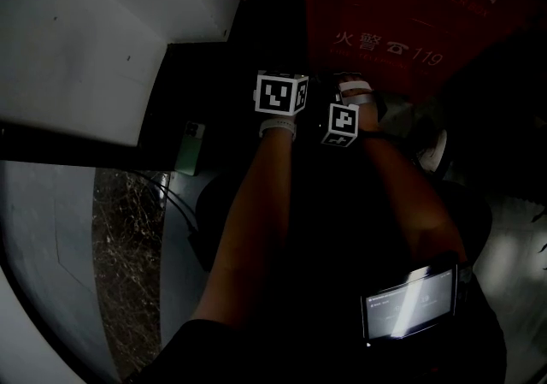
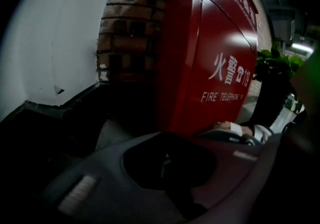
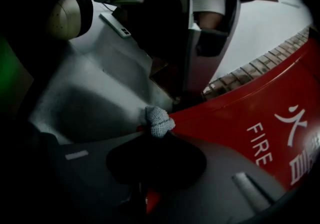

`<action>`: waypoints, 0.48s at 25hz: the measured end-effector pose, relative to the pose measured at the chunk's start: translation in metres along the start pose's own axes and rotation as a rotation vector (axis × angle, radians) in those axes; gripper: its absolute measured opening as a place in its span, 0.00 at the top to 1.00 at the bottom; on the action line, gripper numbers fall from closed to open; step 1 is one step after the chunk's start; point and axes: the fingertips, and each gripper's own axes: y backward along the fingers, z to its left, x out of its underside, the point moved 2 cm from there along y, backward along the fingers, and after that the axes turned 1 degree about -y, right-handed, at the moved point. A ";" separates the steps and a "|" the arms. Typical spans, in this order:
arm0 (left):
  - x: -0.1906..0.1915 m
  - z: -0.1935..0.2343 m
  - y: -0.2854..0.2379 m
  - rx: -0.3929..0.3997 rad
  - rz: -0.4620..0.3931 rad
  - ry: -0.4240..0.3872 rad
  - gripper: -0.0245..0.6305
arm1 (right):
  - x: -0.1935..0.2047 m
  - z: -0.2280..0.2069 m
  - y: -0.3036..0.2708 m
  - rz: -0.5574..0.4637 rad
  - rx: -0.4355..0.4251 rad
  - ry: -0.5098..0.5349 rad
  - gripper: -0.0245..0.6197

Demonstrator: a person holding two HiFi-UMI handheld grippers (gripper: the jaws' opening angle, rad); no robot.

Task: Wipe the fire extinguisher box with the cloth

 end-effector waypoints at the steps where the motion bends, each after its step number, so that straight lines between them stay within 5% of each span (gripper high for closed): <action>1: -0.003 0.001 0.002 -0.002 -0.016 0.006 0.96 | 0.000 0.001 0.000 -0.007 -0.007 -0.012 0.89; 7: -0.044 -0.010 0.057 0.012 -0.175 0.006 0.96 | -0.031 -0.014 0.047 -0.071 0.041 -0.037 0.89; 12: -0.130 -0.023 0.121 0.027 -0.375 -0.065 0.96 | -0.070 -0.108 0.119 -0.166 0.141 -0.055 0.89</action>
